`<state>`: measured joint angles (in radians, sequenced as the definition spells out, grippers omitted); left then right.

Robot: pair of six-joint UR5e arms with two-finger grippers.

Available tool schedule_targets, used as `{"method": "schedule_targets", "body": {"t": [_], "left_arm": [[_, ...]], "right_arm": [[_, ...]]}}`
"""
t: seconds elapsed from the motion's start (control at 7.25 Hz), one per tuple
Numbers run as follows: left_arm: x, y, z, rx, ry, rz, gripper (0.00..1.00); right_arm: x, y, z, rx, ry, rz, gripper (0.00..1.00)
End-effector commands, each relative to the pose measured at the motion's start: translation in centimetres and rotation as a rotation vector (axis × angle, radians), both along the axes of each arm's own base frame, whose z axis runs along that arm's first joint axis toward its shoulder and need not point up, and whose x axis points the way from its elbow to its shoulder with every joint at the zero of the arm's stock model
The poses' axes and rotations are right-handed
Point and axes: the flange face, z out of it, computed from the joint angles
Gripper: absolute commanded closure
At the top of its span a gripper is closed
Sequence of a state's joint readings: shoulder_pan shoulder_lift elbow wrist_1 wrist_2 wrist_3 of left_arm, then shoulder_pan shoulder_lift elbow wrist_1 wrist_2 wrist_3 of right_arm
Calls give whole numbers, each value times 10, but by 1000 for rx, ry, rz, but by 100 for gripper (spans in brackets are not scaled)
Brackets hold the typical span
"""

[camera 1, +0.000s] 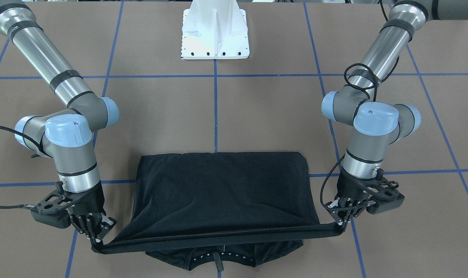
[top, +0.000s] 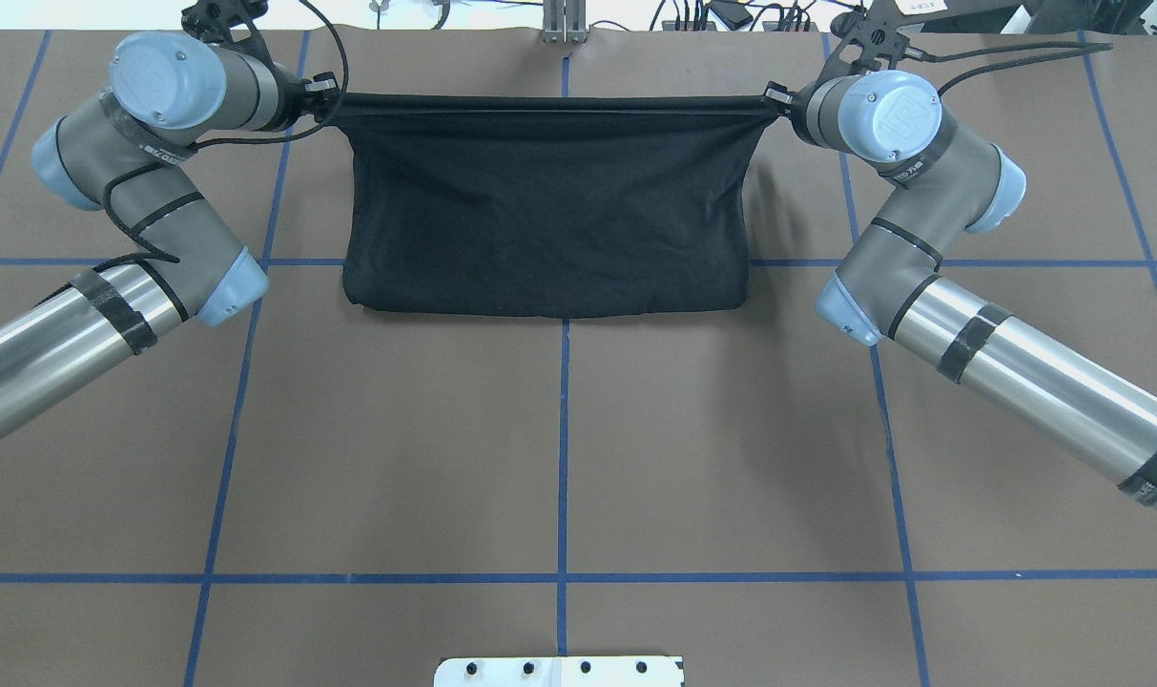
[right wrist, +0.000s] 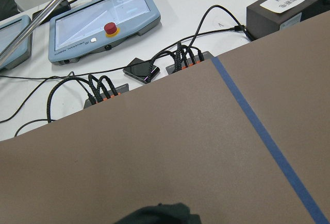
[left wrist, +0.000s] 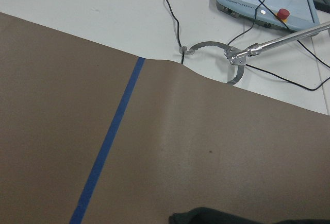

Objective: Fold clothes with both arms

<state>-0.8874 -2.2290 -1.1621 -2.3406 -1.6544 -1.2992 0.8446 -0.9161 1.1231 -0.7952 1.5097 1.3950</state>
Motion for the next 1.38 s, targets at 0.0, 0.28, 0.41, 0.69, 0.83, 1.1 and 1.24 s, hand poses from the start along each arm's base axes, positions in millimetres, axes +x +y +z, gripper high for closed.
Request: {"method": "schedule_targets", "body": {"t": [0.0, 0.28, 0.41, 0.69, 0.83, 1.1, 1.24], "left_arm": [[3, 0, -10, 0, 16, -1, 100], [3, -2, -27, -2, 38, -11, 100], [4, -3, -29, -2, 42, -13, 100], [4, -3, -28, -18, 57, -26, 88], [5, -3, -27, -21, 55, -25, 1], [5, -2, -27, -16, 50, -21, 0], [6, 0, -24, -39, 44, 12, 0]], "right_arm": [[-2, -1, -14, 8, -22, -2, 100], [-6, 2, -30, 12, -53, -33, 100], [-7, 3, -32, 11, -60, -45, 100], [-7, 2, -32, 8, -57, -44, 29], [-5, 1, -32, 5, -58, -47, 1], [26, -14, -36, -37, -117, -114, 0], [26, -17, -48, -38, -137, -124, 0]]}}
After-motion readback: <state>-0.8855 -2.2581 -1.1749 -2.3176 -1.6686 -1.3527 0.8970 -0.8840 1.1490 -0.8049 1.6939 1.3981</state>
